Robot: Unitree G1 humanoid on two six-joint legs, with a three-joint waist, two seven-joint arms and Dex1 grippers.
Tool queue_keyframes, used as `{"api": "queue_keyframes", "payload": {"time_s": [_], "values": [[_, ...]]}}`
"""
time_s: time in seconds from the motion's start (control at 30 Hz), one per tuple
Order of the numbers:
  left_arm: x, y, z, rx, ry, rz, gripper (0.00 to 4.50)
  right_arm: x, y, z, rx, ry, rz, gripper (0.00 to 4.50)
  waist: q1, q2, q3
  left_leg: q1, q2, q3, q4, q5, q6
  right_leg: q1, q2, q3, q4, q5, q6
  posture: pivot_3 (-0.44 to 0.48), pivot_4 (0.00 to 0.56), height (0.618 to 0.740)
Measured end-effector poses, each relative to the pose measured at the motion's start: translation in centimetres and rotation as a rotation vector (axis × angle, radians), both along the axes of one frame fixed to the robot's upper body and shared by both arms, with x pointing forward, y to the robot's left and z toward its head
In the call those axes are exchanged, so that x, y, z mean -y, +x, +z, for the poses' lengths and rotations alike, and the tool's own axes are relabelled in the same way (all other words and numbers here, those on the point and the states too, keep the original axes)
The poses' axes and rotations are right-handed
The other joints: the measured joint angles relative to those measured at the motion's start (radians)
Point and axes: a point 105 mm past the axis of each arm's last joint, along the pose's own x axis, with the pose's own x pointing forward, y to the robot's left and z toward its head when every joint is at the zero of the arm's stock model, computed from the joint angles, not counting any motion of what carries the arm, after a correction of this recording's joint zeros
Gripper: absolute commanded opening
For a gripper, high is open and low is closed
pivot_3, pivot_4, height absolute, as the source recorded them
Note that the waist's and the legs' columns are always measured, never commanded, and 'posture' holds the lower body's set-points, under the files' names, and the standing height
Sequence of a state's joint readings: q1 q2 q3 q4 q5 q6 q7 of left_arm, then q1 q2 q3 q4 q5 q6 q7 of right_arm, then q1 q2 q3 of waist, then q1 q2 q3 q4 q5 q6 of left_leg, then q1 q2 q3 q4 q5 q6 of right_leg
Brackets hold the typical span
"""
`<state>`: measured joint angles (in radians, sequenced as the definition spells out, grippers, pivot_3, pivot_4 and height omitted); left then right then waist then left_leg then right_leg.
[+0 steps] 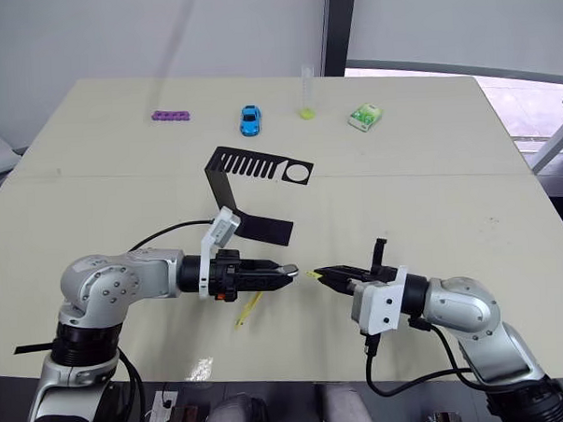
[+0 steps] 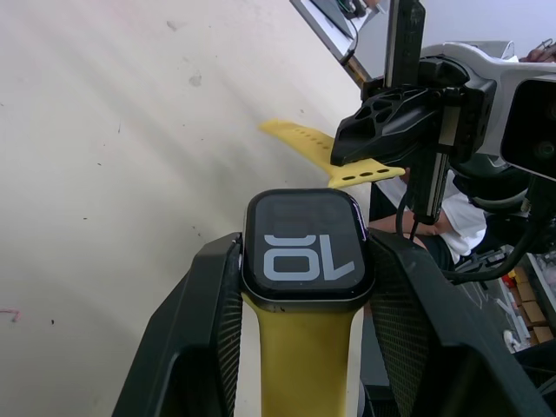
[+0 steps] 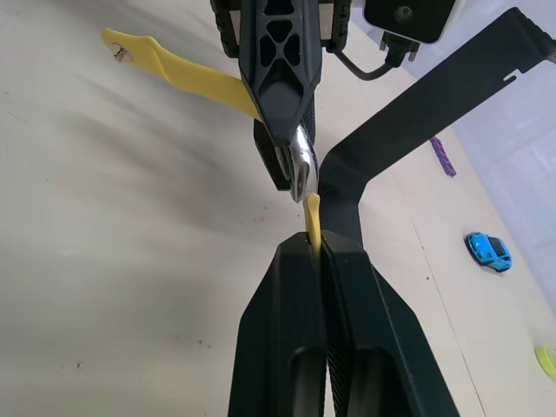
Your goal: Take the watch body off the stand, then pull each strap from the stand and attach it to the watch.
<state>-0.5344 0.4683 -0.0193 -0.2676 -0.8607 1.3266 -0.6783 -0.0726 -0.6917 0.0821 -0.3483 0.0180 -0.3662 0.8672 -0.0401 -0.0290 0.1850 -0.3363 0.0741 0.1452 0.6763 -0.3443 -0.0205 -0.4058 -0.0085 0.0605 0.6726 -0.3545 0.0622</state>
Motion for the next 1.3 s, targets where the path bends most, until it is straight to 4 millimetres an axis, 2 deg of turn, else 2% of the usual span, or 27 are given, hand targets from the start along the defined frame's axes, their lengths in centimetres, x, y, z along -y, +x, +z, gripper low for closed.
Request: {"api": "queue_keyframes", "payload": {"time_s": [1.3], "values": [[0.01,0.15,-0.08,0.006,0.006,0.013,1.60,-0.74,-0.04,0.30,0.008,0.014,0.032,0.00,-0.007,0.000,0.000,0.000,0.000,0.000,0.000,0.000,0.000,0.000,0.000,0.000,0.000,0.000,0.000,0.000,0.150,0.740]]}}
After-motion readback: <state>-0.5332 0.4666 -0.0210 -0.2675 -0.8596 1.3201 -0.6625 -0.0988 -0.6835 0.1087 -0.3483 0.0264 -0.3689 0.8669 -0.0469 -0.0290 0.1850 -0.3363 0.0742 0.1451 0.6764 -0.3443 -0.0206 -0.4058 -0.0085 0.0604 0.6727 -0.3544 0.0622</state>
